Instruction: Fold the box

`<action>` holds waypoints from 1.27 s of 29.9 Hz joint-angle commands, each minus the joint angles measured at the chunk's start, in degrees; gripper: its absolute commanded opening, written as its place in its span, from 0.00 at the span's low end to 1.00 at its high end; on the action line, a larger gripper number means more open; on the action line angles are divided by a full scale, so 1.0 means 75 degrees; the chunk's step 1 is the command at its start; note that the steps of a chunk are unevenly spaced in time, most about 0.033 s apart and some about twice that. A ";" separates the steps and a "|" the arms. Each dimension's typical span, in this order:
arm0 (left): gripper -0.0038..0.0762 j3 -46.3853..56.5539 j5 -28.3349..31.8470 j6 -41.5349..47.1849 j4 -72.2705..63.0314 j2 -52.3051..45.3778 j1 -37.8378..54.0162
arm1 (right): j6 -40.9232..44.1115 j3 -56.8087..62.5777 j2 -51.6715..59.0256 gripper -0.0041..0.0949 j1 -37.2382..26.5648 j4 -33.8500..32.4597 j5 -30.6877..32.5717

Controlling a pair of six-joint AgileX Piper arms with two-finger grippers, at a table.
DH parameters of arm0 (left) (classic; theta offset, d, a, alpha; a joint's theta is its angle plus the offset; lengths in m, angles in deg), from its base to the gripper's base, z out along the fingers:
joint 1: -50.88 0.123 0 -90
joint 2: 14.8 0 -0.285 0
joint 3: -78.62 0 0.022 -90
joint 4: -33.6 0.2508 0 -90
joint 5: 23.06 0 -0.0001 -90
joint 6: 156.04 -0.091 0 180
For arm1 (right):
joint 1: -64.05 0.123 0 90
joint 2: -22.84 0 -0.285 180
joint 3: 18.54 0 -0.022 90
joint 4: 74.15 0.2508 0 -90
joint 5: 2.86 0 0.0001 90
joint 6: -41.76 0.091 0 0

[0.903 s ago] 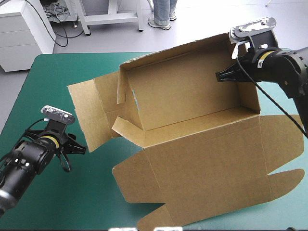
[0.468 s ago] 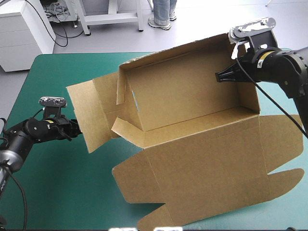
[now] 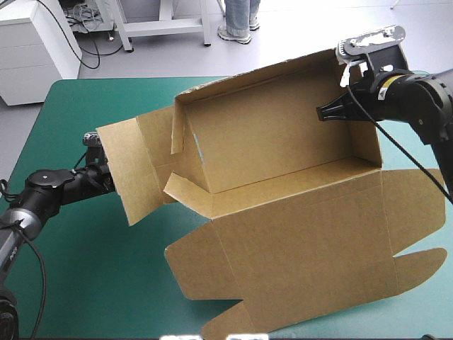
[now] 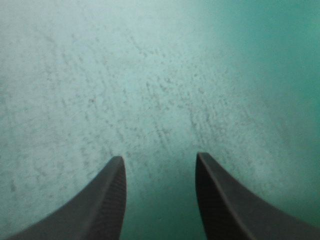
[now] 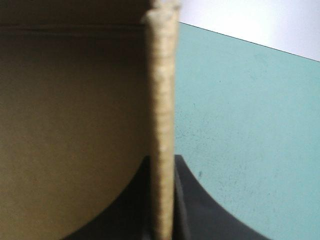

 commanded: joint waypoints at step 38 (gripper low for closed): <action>0.44 -0.0218 -0.2781 -0.0547 -0.3073 -0.1421 0.0001 | -0.0122 -0.0173 -0.1643 0.02 -0.0027 0.0692 -0.0673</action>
